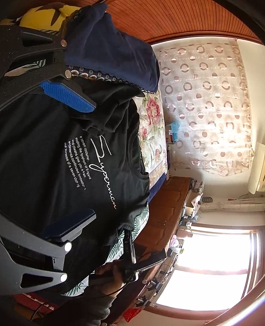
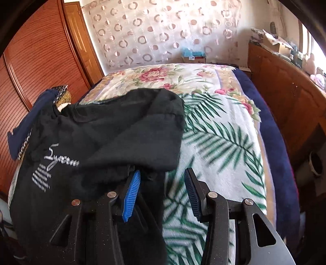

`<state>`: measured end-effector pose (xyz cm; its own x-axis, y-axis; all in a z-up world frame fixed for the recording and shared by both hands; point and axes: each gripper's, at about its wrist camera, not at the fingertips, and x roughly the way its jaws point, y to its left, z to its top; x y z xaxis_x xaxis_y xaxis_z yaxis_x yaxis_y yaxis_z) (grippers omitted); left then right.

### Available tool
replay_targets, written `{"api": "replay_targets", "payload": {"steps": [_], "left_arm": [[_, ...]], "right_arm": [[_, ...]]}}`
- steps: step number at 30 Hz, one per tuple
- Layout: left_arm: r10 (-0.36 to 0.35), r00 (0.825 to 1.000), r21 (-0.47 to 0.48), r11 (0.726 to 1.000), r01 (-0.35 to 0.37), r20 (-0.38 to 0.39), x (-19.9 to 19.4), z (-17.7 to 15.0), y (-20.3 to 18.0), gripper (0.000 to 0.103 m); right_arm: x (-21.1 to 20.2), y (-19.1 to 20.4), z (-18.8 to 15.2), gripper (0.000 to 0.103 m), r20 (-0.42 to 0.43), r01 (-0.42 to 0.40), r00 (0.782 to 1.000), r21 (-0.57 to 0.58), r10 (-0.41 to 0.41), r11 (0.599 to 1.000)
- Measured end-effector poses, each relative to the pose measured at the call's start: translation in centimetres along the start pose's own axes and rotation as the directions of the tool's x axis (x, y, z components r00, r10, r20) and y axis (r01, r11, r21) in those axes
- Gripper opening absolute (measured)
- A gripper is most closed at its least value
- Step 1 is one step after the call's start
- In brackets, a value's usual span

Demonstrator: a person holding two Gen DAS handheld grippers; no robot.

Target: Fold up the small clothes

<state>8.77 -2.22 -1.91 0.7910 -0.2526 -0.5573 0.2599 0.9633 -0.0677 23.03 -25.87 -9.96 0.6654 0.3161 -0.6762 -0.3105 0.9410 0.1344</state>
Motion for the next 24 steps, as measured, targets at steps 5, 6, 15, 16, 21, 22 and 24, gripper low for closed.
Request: {"api": "replay_targets", "payload": {"steps": [5,6,15,16,21,22,24], "left_arm": [[0.002,1.0,-0.005,1.0,-0.002,-0.004,-0.2,-0.2,0.1,0.096],[0.002,1.0,-0.006,1.0,-0.002,-0.005,-0.2,-0.3,0.1,0.096],[-0.006,1.0,-0.02,1.0,0.005,-0.019,0.0,-0.8,0.5,0.096],[-0.005,1.0,-0.023,1.0,0.005,-0.019,-0.1,-0.8,0.6,0.096],[-0.004,1.0,-0.033,0.999,0.003,-0.018,-0.3,-0.8,0.9,0.096],[-0.004,1.0,-0.035,0.999,0.003,-0.017,-0.3,-0.8,1.0,0.096],[-0.003,1.0,-0.038,0.999,0.003,-0.016,-0.4,-0.8,1.1,0.096]], "right_arm": [[1.8,1.3,1.7,0.036,0.026,-0.012,1.0,-0.042,0.013,0.999],[2.0,1.8,2.2,0.029,0.033,-0.017,0.999,-0.063,0.019,0.998],[4.0,7.1,4.8,0.002,0.025,-0.087,0.995,-0.206,0.095,0.975],[4.1,7.6,5.0,0.001,0.024,-0.106,0.993,-0.21,0.113,0.972],[3.6,10.6,5.7,0.002,0.04,-0.197,0.976,-0.237,0.212,0.951],[3.3,11.1,5.6,0.002,0.039,-0.215,0.972,-0.247,0.232,0.945],[2.8,11.5,5.6,0.002,0.046,-0.223,0.969,-0.259,0.243,0.94]]}}
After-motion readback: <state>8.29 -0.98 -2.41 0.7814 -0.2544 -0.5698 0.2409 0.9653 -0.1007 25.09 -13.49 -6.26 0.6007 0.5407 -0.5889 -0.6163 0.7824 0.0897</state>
